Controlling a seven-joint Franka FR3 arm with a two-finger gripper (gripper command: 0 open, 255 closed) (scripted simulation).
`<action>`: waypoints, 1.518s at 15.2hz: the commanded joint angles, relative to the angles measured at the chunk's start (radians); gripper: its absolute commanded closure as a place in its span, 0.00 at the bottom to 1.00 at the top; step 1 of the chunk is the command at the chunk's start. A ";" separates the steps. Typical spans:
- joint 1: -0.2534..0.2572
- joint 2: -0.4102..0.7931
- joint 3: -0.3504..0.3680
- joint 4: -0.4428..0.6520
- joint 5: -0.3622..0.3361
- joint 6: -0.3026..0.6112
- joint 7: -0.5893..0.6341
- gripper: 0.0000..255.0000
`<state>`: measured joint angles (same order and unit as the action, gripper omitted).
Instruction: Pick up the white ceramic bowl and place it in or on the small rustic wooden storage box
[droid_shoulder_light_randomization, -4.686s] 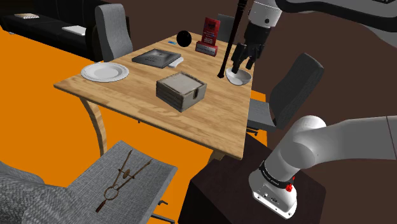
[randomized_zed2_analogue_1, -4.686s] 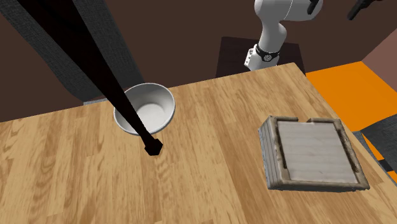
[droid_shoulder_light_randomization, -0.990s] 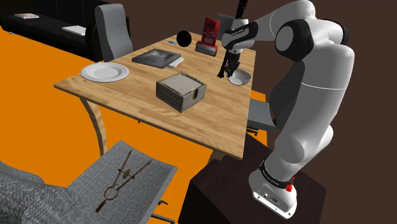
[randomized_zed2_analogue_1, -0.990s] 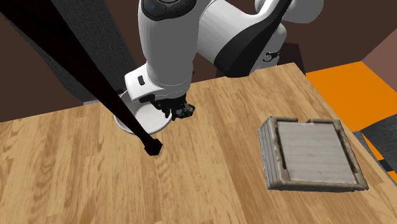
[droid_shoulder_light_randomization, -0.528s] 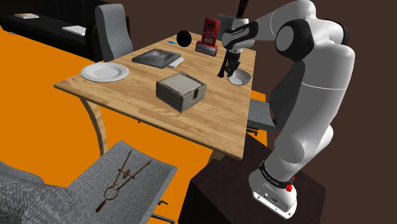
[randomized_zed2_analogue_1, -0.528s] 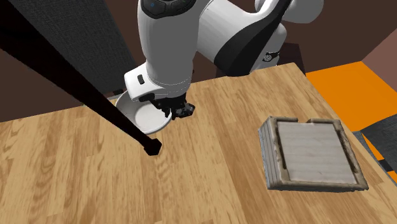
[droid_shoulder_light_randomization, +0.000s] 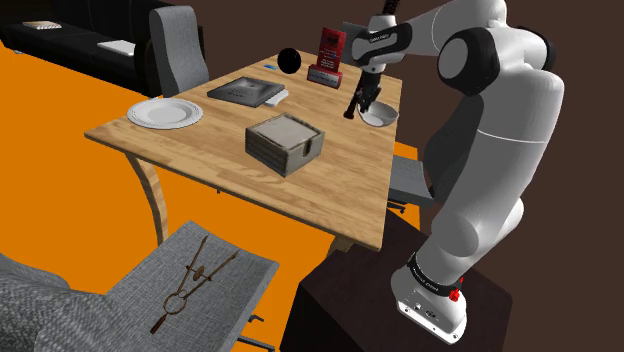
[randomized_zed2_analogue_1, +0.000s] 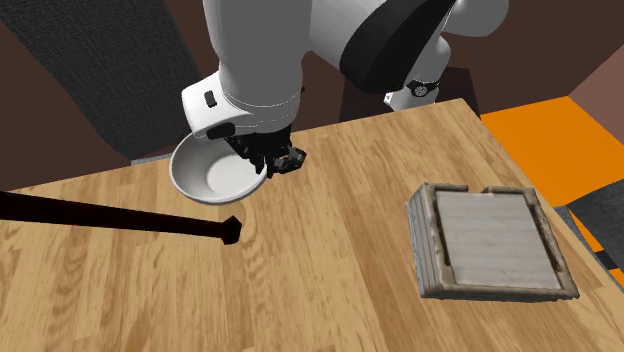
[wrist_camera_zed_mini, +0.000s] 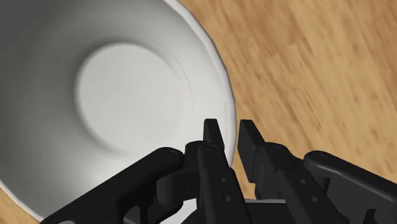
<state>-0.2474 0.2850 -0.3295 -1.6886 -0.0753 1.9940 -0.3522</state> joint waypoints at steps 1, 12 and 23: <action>0.000 -0.004 0.000 0.021 0.000 -0.024 -0.002 1.00; -0.001 -0.021 -0.003 0.146 -0.001 -0.165 -0.017 1.00; -0.008 -0.006 -0.006 0.314 0.006 -0.317 -0.038 1.00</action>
<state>-0.2540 0.2776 -0.3343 -1.3884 -0.0697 1.6890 -0.3867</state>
